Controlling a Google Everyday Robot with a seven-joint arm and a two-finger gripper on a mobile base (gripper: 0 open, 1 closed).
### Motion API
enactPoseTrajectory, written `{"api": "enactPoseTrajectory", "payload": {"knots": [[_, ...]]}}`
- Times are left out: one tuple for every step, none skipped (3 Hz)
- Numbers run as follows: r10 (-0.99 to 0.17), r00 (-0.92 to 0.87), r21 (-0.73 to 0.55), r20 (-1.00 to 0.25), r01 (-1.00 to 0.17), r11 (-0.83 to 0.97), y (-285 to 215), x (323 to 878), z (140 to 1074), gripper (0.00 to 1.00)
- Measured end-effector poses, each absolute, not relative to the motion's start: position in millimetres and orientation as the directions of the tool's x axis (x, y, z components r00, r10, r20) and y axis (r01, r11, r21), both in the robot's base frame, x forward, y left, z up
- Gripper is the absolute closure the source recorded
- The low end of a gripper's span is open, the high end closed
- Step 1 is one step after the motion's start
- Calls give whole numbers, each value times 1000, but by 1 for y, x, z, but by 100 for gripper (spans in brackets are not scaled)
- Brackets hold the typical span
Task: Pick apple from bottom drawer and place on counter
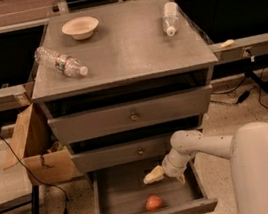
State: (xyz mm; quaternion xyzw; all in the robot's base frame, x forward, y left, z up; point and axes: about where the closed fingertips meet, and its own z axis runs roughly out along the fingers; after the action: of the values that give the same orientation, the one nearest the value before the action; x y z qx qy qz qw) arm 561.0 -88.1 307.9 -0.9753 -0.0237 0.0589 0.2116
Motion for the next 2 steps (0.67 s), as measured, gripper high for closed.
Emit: {"api": "enactPoseTrajectory", "payload": {"knots": [[72,991,-386,-110,25,-922,-86,556,301,0],[106,990,-343,-95,67,-937,-74,551,273,0]]}}
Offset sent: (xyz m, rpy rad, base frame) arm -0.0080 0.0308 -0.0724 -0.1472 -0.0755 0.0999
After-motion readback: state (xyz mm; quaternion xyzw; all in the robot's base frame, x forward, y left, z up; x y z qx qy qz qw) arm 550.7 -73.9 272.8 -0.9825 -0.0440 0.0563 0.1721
